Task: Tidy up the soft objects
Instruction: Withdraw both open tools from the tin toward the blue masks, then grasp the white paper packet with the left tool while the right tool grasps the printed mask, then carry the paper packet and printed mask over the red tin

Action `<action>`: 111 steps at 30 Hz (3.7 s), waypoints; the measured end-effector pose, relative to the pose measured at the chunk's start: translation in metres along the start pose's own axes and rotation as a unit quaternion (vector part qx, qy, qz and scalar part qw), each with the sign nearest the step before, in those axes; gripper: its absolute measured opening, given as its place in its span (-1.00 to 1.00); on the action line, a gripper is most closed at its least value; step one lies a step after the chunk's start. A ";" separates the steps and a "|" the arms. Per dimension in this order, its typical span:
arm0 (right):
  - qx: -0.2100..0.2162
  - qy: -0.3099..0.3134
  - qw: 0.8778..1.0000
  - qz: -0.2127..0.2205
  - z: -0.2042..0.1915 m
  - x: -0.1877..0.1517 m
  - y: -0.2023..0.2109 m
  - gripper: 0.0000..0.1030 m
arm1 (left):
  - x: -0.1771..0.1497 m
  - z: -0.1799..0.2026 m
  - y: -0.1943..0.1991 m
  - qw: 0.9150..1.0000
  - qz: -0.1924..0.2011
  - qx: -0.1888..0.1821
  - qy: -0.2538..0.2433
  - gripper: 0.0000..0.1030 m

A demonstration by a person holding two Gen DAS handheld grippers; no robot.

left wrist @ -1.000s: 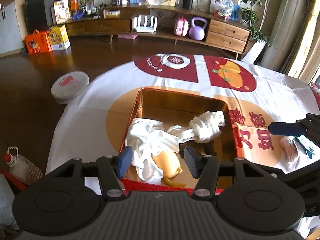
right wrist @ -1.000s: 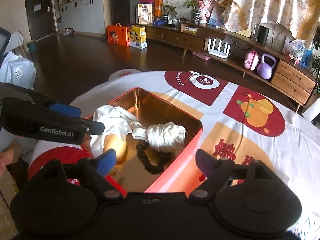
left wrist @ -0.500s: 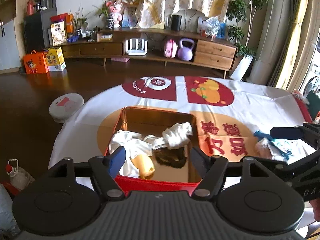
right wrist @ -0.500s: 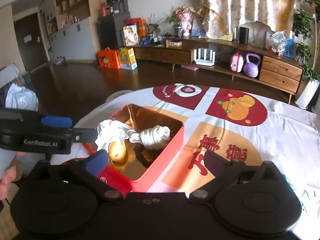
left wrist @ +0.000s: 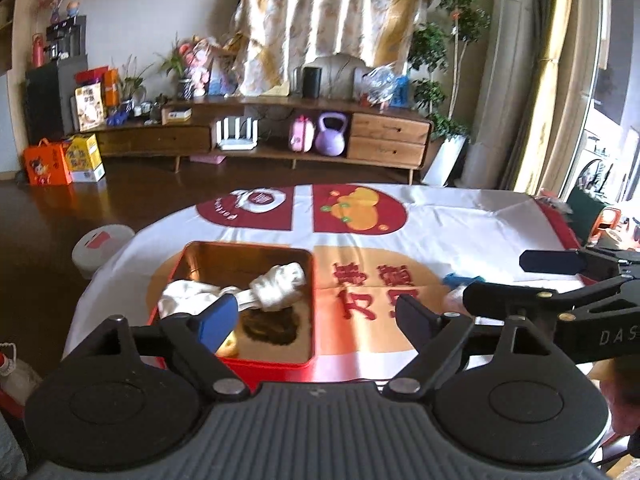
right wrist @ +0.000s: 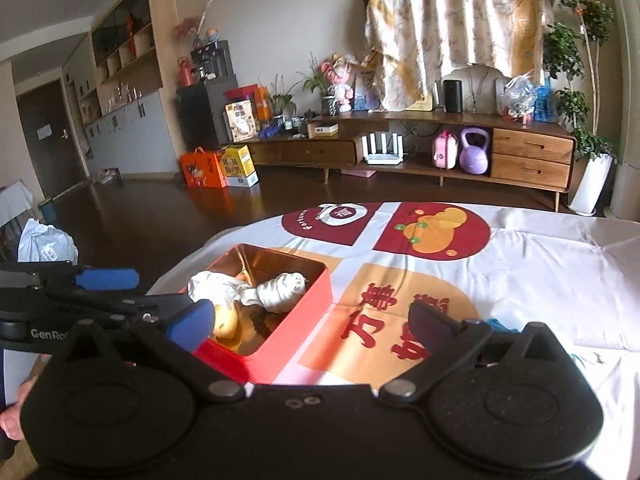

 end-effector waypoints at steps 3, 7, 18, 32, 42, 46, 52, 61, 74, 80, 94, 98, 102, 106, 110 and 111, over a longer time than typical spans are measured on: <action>-0.003 -0.004 1.000 0.006 0.008 -0.006 0.011 0.99 | -0.003 0.012 0.000 1.000 0.002 -0.010 0.000 0.68; -0.013 -0.007 1.000 0.015 0.020 -0.015 0.025 0.99 | -0.009 0.030 -0.002 1.000 0.004 -0.020 -0.001 0.68; -0.077 0.005 0.997 0.022 0.066 -0.046 0.057 0.99 | -0.018 0.077 -0.030 0.998 -0.006 -0.050 -0.027 0.68; -0.145 -0.019 0.989 -0.014 0.147 -0.072 0.048 0.99 | -0.036 0.144 -0.095 0.992 -0.038 -0.086 -0.079 0.68; -0.166 -0.014 0.984 -0.062 0.182 -0.086 0.006 0.84 | -0.054 0.178 -0.147 0.988 -0.077 -0.087 -0.102 0.68; -0.167 -0.006 0.983 -0.077 0.192 -0.088 -0.006 0.62 | -0.061 0.191 -0.165 0.986 -0.089 -0.086 -0.109 0.68; -0.150 0.001 0.984 -0.095 0.202 -0.089 -0.021 0.42 | -0.067 0.204 -0.183 0.983 -0.098 -0.090 -0.123 0.68; -0.141 0.032 0.983 -0.111 0.199 -0.085 -0.042 0.05 | -0.072 0.215 -0.201 0.982 -0.103 -0.086 -0.134 0.68; -0.140 0.057 0.984 -0.097 0.192 -0.077 -0.051 -0.42 | -0.070 0.218 -0.210 0.981 -0.094 -0.095 -0.140 0.67; -0.122 0.036 0.988 -0.088 0.194 -0.072 -0.045 -0.59 | -0.067 0.212 -0.212 0.981 -0.103 -0.111 -0.124 0.24; -0.131 0.023 0.988 -0.079 0.186 -0.070 -0.041 -0.99 | -0.061 0.198 -0.205 0.982 -0.109 -0.113 -0.101 -0.07; -0.130 0.019 0.989 -0.069 0.181 -0.066 -0.031 -0.99 | -0.054 0.190 -0.196 0.985 -0.105 -0.104 -0.091 -0.07; -0.133 0.018 0.990 -0.054 0.173 -0.060 -0.018 -0.99 | -0.046 0.181 -0.183 0.987 -0.097 -0.097 -0.080 -0.07; -0.127 0.010 0.991 -0.045 0.163 -0.054 -0.003 -0.99 | -0.039 0.171 -0.167 0.989 -0.090 -0.093 -0.071 -0.07; -0.123 0.010 0.992 -0.039 0.148 -0.050 0.011 -0.99 | -0.032 0.160 -0.149 0.991 -0.082 -0.089 -0.062 -0.07; -0.121 0.010 0.992 -0.038 0.144 -0.049 0.014 -0.99 | -0.031 0.157 -0.144 0.991 -0.080 -0.087 -0.061 -0.07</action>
Point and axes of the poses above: each gripper's, at about its wrist camera, not at the fingertips, and y roughly against the way its jaws point, z to its right, x to its top, the point moved 1 cm from there along -y, roughly the way its jaws point
